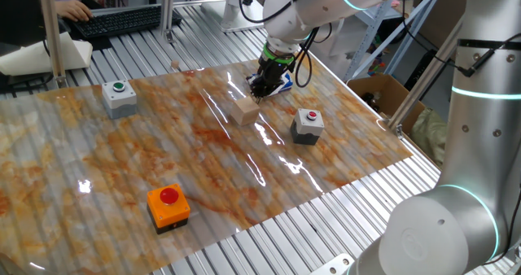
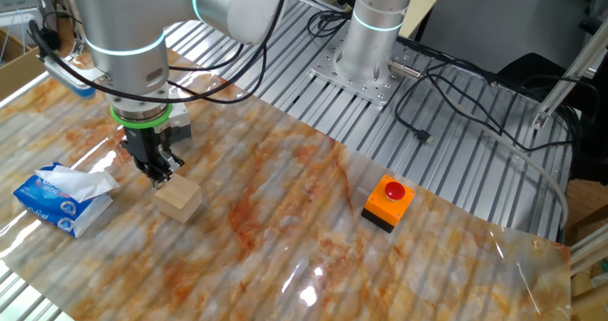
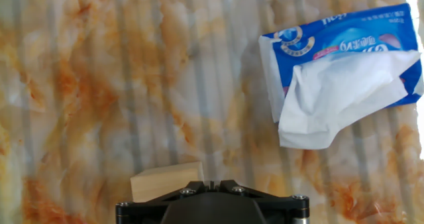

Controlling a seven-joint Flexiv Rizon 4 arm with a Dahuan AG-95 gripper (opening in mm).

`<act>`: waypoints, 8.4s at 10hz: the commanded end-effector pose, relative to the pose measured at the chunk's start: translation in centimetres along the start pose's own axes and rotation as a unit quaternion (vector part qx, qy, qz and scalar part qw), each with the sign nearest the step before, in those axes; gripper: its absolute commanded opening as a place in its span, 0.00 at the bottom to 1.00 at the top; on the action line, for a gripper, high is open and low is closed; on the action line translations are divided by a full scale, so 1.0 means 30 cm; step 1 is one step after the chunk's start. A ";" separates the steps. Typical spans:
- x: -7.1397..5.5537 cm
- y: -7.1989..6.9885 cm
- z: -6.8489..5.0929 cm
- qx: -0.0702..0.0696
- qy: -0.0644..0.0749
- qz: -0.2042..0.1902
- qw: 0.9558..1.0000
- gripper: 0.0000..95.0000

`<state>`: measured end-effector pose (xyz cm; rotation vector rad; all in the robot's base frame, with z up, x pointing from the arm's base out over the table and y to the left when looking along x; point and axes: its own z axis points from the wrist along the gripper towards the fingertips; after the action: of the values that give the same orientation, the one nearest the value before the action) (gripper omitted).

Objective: Use the gripper to push the small block from left to right

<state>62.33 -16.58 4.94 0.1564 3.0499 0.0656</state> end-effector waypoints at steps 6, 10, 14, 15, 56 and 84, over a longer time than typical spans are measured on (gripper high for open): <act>-0.004 0.004 -0.003 0.005 0.001 -0.014 1.000 0.00; -0.012 -0.035 0.018 0.002 0.000 -0.017 1.000 0.00; -0.013 -0.042 0.022 -0.004 0.004 -0.011 1.000 0.00; -0.012 -0.041 0.022 -0.004 0.004 -0.011 1.000 0.00; 0.002 0.128 0.090 -0.003 -0.001 -0.065 0.998 0.00; 0.037 0.319 0.043 0.021 -0.007 -0.045 0.999 0.00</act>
<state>62.33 -6.96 3.93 0.0419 3.0343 -0.0089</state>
